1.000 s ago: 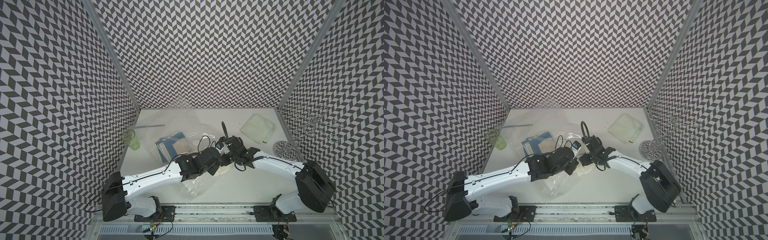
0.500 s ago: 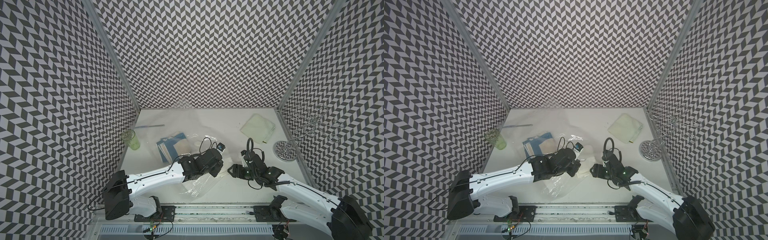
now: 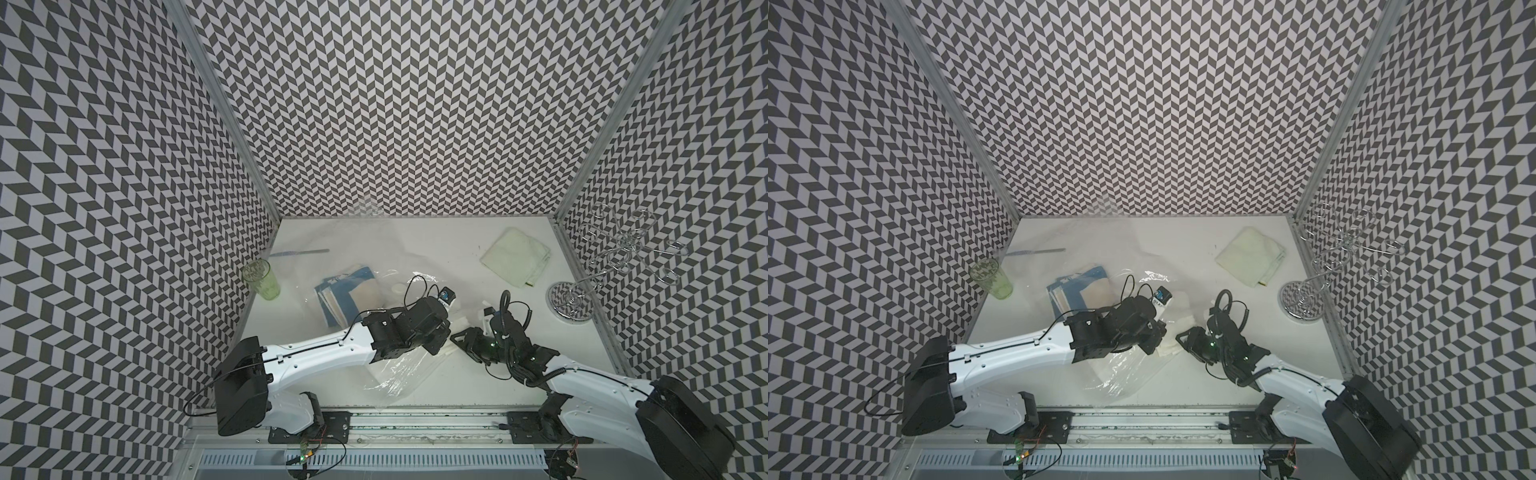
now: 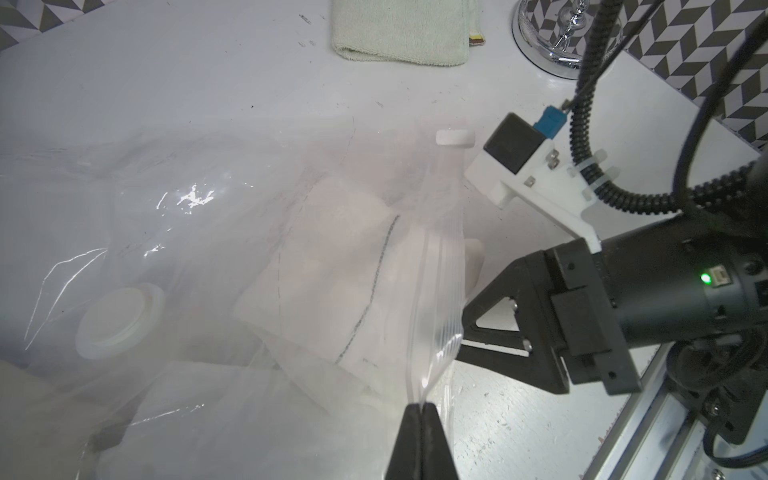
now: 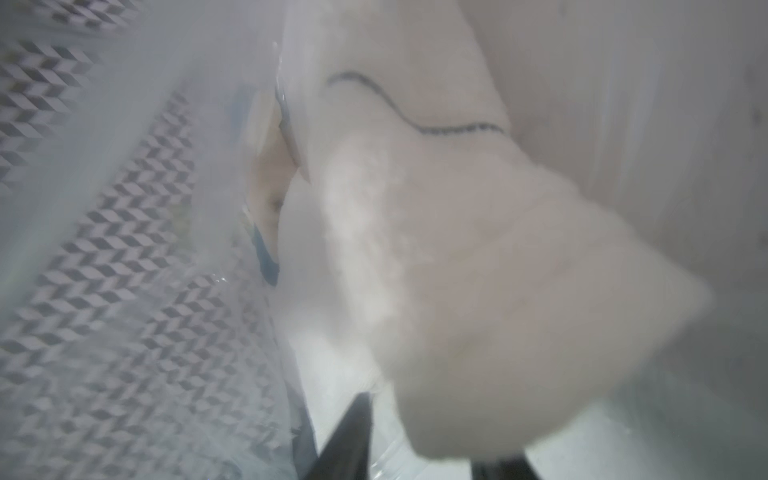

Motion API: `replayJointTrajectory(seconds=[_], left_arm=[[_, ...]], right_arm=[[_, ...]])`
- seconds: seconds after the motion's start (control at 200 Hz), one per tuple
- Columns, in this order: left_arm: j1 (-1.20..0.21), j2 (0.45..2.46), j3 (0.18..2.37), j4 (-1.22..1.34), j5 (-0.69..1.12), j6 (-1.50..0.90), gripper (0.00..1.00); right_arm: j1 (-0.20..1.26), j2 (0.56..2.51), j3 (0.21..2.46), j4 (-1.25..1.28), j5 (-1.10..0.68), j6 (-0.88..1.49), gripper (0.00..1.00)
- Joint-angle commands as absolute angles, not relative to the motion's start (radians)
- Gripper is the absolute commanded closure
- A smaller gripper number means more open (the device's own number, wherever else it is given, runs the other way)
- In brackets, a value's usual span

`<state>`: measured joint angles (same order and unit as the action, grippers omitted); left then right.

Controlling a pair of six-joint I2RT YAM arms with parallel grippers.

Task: Place the folded towel into the vacuum bag
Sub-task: Place the towel in the vacuum bag.

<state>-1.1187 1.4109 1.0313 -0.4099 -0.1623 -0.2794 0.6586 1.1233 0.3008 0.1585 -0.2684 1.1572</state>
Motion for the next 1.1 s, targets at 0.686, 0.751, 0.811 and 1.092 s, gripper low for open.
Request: replayJointTrajectory(seconds=[0.686,0.751,0.811,1.092], left_arm=[[-1.095,1.459,1.102,-0.33,-0.112,-0.221,1.0],[-1.095,1.46,1.099,-0.322,-0.102,-0.221,1.0],[-1.095,1.461,1.1,-0.324,-0.096,-0.222,1.0],[-1.101,1.454,1.081,-0.32,-0.089,-0.232,1.0]], right_arm=[[0.641,1.032,0.329,-0.013,-0.228,1.11,0.33],[0.641,1.05,0.305,0.053,-0.233,1.136,0.32],[0.641,1.087,0.317,0.094,-0.23,1.133,0.31],[0.638,1.205,0.399,0.103,-0.207,1.093,0.44]])
